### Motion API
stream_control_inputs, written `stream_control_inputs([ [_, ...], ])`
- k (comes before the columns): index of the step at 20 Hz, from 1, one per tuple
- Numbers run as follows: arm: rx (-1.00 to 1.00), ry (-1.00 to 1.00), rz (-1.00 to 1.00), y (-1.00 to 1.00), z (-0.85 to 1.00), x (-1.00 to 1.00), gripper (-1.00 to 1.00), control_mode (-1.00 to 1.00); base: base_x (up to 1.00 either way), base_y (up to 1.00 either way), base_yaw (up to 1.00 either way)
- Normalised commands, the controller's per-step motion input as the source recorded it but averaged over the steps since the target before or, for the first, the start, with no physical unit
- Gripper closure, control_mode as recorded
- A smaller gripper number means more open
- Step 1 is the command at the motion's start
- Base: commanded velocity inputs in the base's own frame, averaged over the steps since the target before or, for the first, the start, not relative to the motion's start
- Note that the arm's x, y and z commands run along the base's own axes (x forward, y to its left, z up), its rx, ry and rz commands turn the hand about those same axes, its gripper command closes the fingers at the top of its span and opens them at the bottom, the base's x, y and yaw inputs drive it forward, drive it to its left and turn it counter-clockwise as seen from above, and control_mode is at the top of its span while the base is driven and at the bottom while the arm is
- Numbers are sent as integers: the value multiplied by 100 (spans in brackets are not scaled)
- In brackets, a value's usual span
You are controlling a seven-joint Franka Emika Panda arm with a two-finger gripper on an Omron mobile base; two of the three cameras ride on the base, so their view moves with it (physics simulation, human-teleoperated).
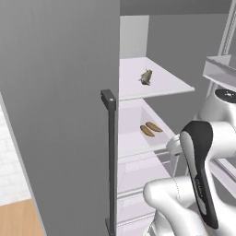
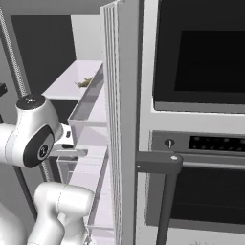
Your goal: Place one sweet potato and one fish in each tupperware on the nearby counter, to pack two identical lunches.
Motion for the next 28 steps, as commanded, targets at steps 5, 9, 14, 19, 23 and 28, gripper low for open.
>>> stream_control_inputs([
  [5,-1,0,-3,0,-12,77,-100,-100,15,0,0],
  [9,0,0,-5,0,-24,100,-100,-100,0,0,0],
  [14,0,0,-6,0,-40,95,-100,-100,0,0,0],
  [19,0,-3,-8,0,-45,89,-100,-100,0,0,0],
  [23,0,-6,-8,0,-58,83,-100,-100,0,0,0],
  [28,0,-2,-6,-1,-45,27,-100,-100,0,0,0],
])
